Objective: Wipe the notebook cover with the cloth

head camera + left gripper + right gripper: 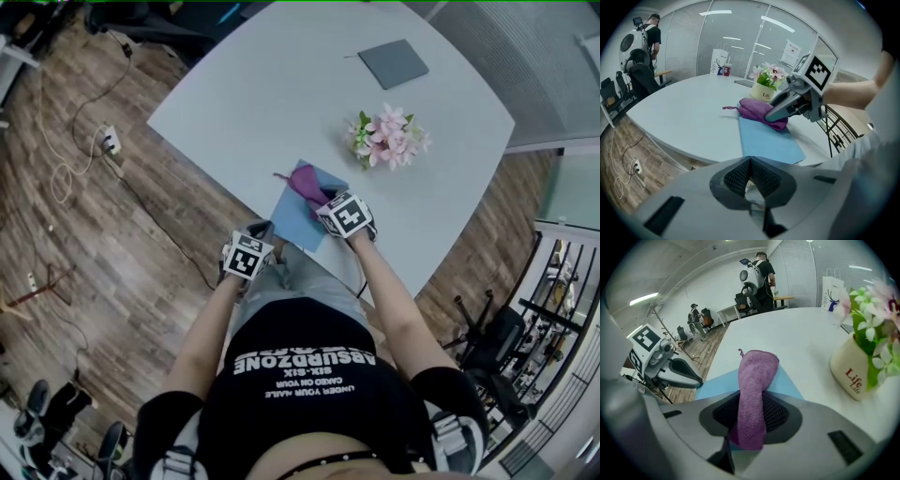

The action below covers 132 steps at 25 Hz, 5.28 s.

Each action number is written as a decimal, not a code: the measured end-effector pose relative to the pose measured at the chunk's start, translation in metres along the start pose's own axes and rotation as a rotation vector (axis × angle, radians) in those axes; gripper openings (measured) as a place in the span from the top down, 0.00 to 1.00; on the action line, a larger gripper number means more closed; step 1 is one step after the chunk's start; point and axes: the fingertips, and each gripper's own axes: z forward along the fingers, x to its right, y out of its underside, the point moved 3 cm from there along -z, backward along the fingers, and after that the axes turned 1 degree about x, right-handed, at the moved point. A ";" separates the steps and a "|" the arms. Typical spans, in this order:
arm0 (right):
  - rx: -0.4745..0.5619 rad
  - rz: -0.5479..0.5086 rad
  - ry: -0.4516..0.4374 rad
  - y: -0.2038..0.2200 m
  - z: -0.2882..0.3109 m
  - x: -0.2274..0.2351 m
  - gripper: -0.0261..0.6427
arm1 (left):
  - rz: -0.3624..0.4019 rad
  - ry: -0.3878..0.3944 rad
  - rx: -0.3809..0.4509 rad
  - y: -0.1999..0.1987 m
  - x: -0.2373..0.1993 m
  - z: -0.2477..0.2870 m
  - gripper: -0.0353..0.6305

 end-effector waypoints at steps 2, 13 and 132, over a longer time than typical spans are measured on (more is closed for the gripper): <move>0.004 0.006 0.021 -0.003 -0.002 0.013 0.75 | 0.000 0.003 -0.003 -0.001 0.001 0.002 0.92; 0.015 0.020 0.056 -0.016 0.003 0.033 0.75 | -0.002 0.001 -0.004 0.000 0.000 0.001 0.92; 0.063 -0.072 0.153 0.079 -0.018 -0.085 0.76 | 0.006 -0.057 0.031 0.002 0.002 0.004 0.92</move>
